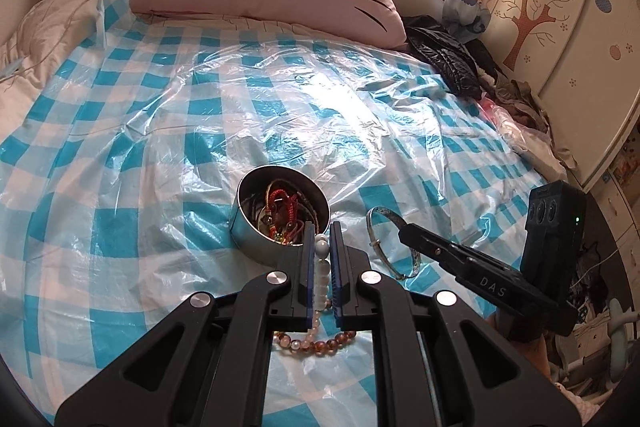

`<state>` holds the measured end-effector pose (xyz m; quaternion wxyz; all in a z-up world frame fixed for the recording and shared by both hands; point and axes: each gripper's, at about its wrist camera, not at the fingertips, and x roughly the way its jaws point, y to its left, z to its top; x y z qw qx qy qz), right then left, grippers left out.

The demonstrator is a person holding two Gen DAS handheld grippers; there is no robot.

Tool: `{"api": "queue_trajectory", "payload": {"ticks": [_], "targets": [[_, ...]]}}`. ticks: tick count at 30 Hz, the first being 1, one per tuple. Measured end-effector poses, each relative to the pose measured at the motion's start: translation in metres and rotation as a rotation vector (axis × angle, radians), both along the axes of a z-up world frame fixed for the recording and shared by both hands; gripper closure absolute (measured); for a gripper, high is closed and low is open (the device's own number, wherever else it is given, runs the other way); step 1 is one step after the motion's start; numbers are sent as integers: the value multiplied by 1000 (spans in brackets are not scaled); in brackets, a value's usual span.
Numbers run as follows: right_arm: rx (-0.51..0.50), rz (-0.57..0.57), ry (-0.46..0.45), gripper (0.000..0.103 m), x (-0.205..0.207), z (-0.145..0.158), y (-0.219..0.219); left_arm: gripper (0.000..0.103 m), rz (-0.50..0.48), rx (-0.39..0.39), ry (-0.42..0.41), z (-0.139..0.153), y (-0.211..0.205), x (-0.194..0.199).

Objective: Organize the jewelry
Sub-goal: 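Lower the white beaded bracelet into the tin with the left gripper while the right drops the bangle in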

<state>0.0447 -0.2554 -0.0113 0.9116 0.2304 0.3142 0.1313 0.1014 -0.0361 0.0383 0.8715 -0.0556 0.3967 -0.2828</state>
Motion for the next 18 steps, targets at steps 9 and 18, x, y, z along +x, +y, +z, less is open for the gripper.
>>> {"api": "queue_trajectory", "payload": {"ticks": [9, 18], "targets": [[-66, -8, 11, 98, 27, 3, 6, 96, -16, -57, -18, 6, -25, 36], [-147, -6, 37, 98, 70, -2, 13, 96, 50, 20, 108, -49, -37, 97]]}}
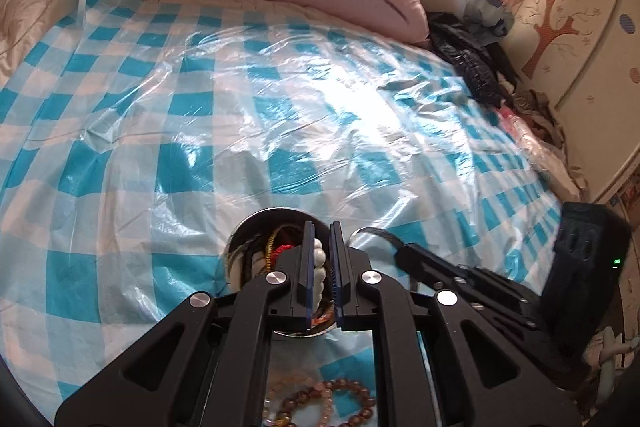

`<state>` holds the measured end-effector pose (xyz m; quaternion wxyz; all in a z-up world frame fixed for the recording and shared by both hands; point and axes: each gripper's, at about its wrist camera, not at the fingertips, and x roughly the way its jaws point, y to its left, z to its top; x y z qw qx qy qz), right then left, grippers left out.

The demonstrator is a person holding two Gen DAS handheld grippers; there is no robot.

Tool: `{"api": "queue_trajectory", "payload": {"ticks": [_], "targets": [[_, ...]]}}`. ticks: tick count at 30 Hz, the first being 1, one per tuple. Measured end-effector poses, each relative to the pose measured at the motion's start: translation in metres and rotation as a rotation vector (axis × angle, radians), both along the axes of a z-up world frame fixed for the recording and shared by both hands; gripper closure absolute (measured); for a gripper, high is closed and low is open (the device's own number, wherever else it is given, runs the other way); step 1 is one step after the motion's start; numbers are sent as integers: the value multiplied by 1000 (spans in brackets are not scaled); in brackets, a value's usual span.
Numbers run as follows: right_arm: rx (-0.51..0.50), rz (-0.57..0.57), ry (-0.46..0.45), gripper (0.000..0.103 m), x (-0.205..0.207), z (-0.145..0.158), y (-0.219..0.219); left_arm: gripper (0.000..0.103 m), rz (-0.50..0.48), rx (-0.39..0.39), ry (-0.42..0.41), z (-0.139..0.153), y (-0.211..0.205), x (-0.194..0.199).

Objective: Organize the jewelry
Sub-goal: 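Lower the white beaded bracelet into the tin with the left gripper while the right drops the bangle in, then move both open grippers from the tin to the pale and amber bead bracelets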

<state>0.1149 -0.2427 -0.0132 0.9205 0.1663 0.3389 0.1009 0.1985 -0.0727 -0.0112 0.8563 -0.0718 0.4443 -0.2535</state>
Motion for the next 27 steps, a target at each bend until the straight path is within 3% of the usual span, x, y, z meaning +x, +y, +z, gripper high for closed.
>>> {"api": "queue_trajectory", "payload": {"ticks": [2, 5, 9, 11, 13, 14, 15, 20, 27], "targets": [[-19, 9, 9, 98, 8, -3, 5, 95, 26, 39, 21, -12, 3, 5], [-55, 25, 8, 98, 17, -4, 15, 87, 49, 53, -9, -12, 12, -5], [-102, 53, 4, 98, 28, -6, 34, 64, 114, 102, -61, -7, 27, -25], [-136, 68, 10, 97, 34, -8, 46, 60, 147, 128, -76, -5, 33, -35], [-153, 80, 25, 86, 39, -12, 53, 53, 174, 153, -79, -4, 37, -45], [-153, 81, 21, 72, 39, -14, 54, 51, 184, 168, -82, -5, 38, -50], [-155, 78, 13, 67, 37, -14, 54, 50, 186, 180, -87, -6, 39, -55], [-140, 60, -11, 67, 19, -7, 47, 47, 181, 224, -81, -15, 32, -73], [-105, 39, -2, 57, -2, -3, 40, 42, 183, 283, -105, -20, 22, -96]]}}
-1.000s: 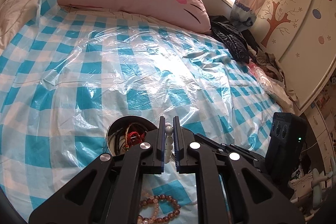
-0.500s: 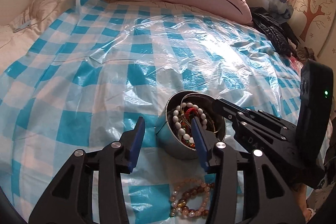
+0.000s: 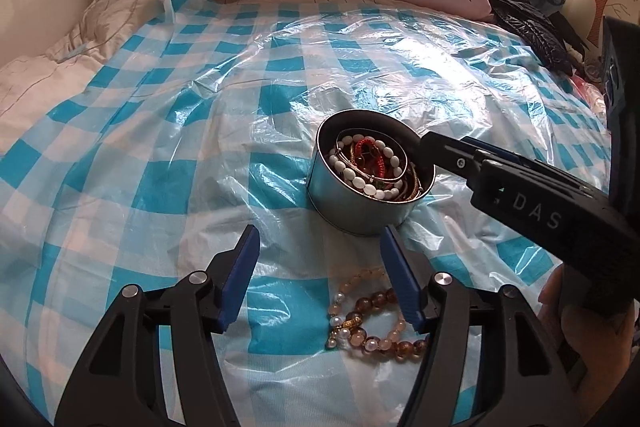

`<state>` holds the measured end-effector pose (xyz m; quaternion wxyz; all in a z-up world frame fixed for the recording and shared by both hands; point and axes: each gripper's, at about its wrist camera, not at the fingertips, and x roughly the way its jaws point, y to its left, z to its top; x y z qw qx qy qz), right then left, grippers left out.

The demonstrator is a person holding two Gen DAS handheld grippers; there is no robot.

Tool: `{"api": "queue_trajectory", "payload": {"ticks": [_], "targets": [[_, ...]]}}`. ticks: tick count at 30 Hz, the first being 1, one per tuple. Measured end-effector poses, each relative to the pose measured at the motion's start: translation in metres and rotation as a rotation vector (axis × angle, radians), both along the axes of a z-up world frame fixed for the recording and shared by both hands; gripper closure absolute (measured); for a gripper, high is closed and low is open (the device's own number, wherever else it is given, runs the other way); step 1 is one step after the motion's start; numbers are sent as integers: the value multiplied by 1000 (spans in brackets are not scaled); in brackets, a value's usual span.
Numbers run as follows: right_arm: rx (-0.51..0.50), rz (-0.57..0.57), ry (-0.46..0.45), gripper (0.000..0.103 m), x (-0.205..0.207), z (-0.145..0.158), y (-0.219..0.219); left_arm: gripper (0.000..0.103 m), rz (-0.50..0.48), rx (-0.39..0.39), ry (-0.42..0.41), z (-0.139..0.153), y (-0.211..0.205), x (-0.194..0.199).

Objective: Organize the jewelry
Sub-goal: 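Move both open grippers from the tin to the pale and amber bead bracelets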

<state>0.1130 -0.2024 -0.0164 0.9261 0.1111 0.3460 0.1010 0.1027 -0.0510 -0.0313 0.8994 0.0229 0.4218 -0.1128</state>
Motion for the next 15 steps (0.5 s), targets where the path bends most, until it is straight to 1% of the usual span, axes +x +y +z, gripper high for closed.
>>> {"api": "queue_trajectory", "payload": {"ticks": [6, 12, 15], "targets": [[3, -30, 7, 49, -27, 0, -9, 39, 12, 9, 6, -5, 3, -12], [-8, -64, 66, 48, -40, -11, -21, 37, 8, 2, 12, -9, 4, -18], [-1, -69, 75, 48, -45, -13, -24, 36, 5, 5, 11, -10, 4, -19]]}}
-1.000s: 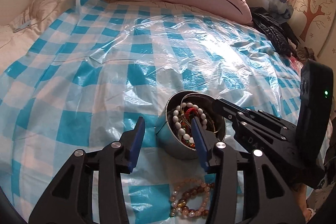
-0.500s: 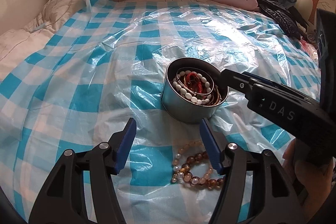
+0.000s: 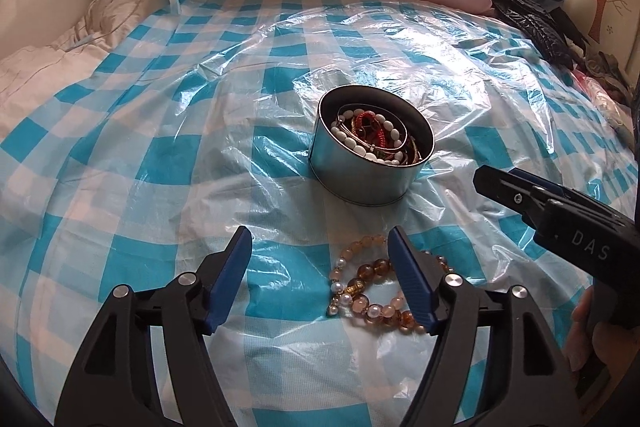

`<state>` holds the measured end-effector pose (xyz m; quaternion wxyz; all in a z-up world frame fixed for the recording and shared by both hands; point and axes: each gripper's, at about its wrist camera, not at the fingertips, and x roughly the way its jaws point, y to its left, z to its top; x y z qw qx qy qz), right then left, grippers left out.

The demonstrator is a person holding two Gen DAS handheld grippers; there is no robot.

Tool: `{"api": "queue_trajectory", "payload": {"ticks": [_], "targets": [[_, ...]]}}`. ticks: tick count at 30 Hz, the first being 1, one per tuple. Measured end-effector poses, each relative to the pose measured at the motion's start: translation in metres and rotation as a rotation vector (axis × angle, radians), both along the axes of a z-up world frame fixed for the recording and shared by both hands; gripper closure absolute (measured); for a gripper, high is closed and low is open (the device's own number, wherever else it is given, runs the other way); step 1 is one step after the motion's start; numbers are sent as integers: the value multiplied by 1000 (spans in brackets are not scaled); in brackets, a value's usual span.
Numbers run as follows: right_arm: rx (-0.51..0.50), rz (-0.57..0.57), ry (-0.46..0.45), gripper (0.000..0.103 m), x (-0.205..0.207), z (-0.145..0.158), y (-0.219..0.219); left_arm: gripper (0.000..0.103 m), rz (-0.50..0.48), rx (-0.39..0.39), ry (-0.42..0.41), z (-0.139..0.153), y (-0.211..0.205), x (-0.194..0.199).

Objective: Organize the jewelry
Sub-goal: 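Move both open grippers from the tin to the pale and amber bead bracelets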

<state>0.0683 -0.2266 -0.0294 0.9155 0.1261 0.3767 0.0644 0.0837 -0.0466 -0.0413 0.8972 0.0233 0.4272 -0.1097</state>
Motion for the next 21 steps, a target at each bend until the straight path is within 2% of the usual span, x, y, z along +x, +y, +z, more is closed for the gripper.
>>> {"api": "queue_trajectory", "payload": {"ticks": [7, 11, 15, 18, 21], "targets": [[-36, 51, 67, 47, -5, -13, 13, 34, -33, -5, 25, -8, 2, 2], [-102, 71, 107, 47, -10, -21, 23, 34, -42, -14, 38, -11, 4, 3], [-156, 82, 142, 45, -11, -29, 27, 34, -71, 14, 54, -17, -2, 1], [-149, 95, 151, 44, -10, -32, 26, 34, -88, 65, 48, -20, -8, -2], [-144, 105, 142, 44, -10, -30, 26, 34, -70, 65, 42, -19, -4, -2]]}}
